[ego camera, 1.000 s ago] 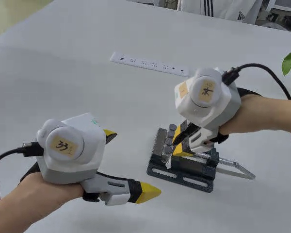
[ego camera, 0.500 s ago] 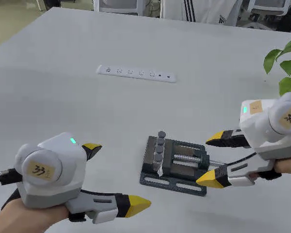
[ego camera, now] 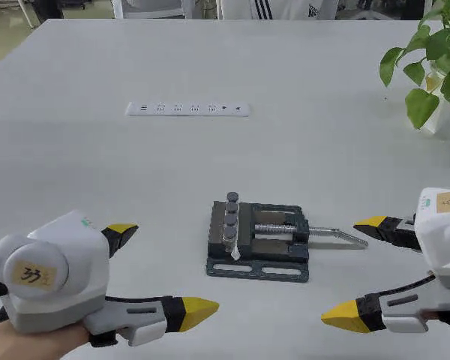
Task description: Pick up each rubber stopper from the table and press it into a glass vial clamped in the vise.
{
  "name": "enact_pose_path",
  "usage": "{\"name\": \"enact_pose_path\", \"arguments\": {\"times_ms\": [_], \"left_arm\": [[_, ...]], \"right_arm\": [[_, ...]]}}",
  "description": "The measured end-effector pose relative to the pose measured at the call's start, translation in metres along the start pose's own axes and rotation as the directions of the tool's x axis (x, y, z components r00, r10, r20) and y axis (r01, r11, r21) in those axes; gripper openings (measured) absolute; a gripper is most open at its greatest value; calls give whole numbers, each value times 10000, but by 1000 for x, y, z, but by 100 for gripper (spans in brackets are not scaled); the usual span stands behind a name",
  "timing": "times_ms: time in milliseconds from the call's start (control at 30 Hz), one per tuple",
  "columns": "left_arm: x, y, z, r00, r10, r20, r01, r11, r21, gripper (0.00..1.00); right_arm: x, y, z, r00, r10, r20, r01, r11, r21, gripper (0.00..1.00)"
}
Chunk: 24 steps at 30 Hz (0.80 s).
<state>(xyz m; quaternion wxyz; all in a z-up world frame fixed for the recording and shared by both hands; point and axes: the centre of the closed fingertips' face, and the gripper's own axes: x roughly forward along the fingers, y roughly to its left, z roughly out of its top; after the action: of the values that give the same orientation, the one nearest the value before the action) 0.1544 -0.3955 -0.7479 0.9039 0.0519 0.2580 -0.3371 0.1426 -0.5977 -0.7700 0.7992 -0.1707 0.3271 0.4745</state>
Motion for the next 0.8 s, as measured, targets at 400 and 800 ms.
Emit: {"name": "enact_pose_path", "arguments": {"times_ms": [400, 800], "left_arm": [[0, -2, 0, 9999, 95, -45, -95, 10000, -5, 99], [-3, -5, -5, 9998, 98, -157, -100, 9999, -127, 99]], "right_arm": [[-7, 7, -10, 9990, -294, 349, 272, 9976, 636, 99], [-9, 10, -15, 9985, -413, 349, 380, 9952, 907, 99]]}}
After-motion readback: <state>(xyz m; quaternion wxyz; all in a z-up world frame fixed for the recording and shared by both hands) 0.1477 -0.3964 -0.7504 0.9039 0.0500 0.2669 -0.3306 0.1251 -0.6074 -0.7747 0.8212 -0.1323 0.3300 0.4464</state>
